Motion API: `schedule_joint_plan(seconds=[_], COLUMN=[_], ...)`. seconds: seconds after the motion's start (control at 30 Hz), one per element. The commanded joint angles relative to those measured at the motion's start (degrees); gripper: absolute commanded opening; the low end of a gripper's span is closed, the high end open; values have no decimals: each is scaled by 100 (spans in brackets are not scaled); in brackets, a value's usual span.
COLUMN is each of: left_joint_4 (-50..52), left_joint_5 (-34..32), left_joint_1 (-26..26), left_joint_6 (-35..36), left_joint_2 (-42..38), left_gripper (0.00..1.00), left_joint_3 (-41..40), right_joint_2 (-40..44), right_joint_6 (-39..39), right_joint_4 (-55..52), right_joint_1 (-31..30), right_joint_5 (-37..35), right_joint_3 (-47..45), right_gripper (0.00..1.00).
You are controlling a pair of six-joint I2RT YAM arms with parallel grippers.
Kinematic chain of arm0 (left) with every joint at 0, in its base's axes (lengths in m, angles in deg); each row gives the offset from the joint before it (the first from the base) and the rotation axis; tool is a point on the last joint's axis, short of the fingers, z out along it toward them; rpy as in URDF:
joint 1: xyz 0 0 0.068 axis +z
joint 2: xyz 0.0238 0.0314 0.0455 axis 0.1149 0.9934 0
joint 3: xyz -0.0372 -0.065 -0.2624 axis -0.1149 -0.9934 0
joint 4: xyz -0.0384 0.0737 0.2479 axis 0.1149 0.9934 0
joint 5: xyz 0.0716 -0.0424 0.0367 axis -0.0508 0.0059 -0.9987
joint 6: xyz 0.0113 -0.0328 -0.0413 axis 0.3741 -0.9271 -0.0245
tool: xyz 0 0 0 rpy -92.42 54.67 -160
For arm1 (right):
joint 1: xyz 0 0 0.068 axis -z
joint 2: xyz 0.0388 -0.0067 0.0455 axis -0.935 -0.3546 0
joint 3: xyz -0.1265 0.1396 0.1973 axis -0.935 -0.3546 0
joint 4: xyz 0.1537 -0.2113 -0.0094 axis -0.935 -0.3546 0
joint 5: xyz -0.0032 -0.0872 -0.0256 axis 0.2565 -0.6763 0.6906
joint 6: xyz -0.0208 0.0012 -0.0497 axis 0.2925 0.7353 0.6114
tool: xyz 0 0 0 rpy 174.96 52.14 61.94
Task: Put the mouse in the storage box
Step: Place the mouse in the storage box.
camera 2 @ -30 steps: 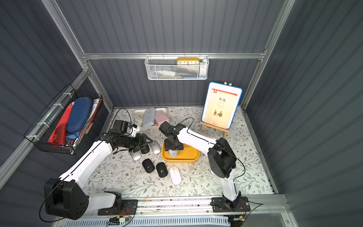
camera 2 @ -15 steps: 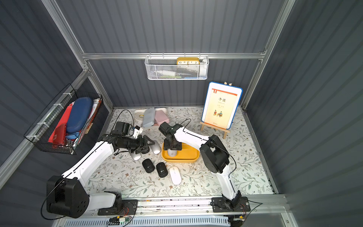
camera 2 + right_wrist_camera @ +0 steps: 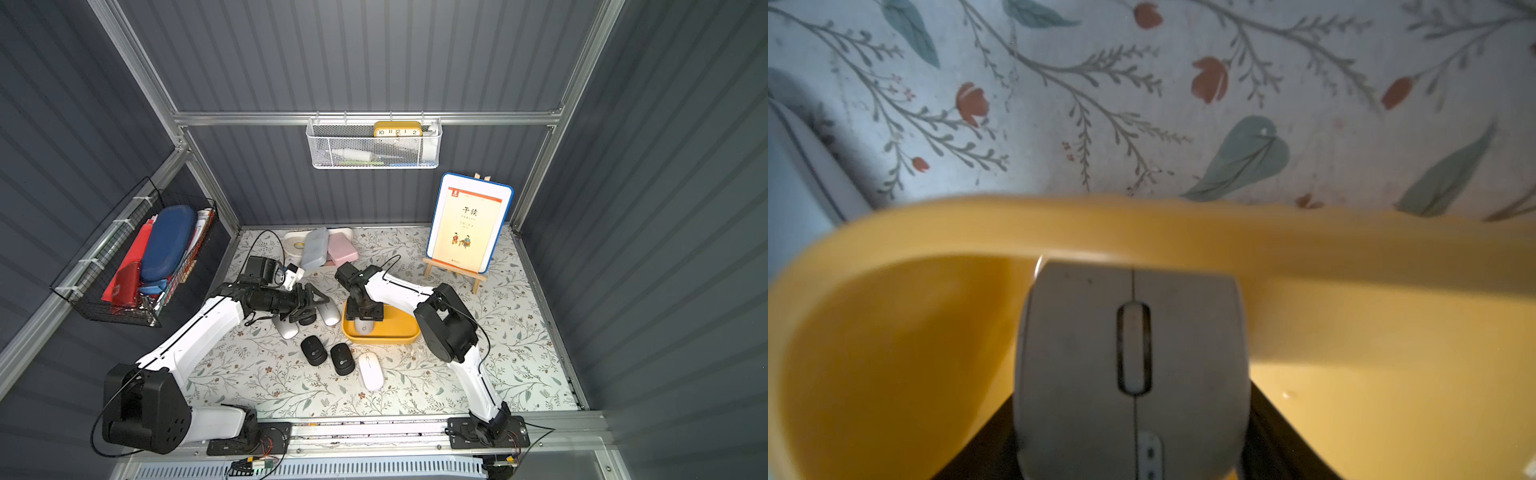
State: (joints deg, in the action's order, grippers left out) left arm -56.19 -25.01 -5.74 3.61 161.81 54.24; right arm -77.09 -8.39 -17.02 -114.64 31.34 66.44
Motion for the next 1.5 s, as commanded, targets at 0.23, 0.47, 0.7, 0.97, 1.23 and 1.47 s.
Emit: schedule_joint_plan(seconds=[0.23,0.47,0.7,0.97,1.23,1.47], left_joint_4=[-251,-234,-147,-38,-343,-82], left_joint_5=[387,414,432,384,629,-211], left_joint_1=[12,12,12,12,-49,-1134], left_joint_6=[-41,-67,-75,-130,-858,-2093], left_joint_2=[50,-8,-108,-385,-1394,-3029], left_gripper=[70,71,71,71,69,69], left_joint_3=[-221,-178,-173,-188,-1192,-1999], right_joint_2=[-100,-132,380,929,2435,3994], right_joint_6=[-129,-85,-137,-79,375,-239], right_joint_4=[7,-87,-169,-575,-696,618], right_joint_1=[-12,-25,-73,-129,-1228,-1844], right_joint_5=[56,23,-340,-582,-1502,-358], right_joint_3=[148,284,228,99,-1299,-3540], right_gripper=[72,78,80,81,81,82])
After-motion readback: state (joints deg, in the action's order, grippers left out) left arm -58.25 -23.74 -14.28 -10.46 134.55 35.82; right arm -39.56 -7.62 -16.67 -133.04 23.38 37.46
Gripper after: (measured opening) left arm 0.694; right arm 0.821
